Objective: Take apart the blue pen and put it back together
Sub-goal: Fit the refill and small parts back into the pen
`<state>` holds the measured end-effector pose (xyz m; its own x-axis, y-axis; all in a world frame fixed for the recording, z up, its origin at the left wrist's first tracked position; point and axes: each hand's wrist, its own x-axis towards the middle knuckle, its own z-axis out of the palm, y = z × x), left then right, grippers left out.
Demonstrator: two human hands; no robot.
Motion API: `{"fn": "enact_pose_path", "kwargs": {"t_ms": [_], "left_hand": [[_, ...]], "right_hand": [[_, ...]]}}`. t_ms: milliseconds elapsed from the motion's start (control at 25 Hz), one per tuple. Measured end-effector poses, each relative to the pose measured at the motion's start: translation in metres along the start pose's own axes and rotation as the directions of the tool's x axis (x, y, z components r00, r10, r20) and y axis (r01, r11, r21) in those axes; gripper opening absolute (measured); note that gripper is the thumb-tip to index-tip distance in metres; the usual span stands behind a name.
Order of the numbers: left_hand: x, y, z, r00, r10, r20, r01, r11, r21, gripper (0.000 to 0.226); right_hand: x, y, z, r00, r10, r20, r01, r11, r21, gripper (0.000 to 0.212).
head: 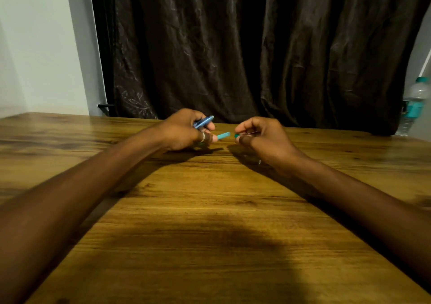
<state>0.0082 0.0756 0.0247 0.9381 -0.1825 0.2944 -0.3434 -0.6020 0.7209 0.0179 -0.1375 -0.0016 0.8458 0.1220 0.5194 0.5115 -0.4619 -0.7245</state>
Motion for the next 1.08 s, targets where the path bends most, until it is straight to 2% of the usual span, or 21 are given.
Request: {"fn": "enact_pose_path", "kwargs": {"t_ms": [160, 280, 640, 1080], "left_hand": [[-0.002, 0.000, 0.007, 1.000, 0.025, 0.012, -0.024, 0.997, -0.077, 0.027], [-0.002, 0.001, 0.008, 0.999, 0.033, 0.018, -0.031, 0.992, -0.123, 0.027], [-0.001, 0.000, 0.006, 0.998, 0.057, 0.029, -0.054, 0.994, -0.091, 0.028], [0.000, -0.001, 0.009, 0.994, 0.102, 0.042, -0.100, 0.994, -0.039, 0.026]], "right_hand": [[-0.002, -0.008, -0.007, 0.994, 0.102, 0.028, -0.106, 0.960, 0.258, 0.022], [-0.005, -0.012, -0.009, 0.991, 0.118, 0.066, -0.133, 0.931, 0.341, 0.026], [-0.005, -0.012, -0.010, 0.994, 0.058, 0.095, -0.079, 0.968, 0.239, 0.026], [-0.005, -0.011, -0.012, 0.973, 0.129, 0.194, -0.175, 0.954, 0.244, 0.037]]}}
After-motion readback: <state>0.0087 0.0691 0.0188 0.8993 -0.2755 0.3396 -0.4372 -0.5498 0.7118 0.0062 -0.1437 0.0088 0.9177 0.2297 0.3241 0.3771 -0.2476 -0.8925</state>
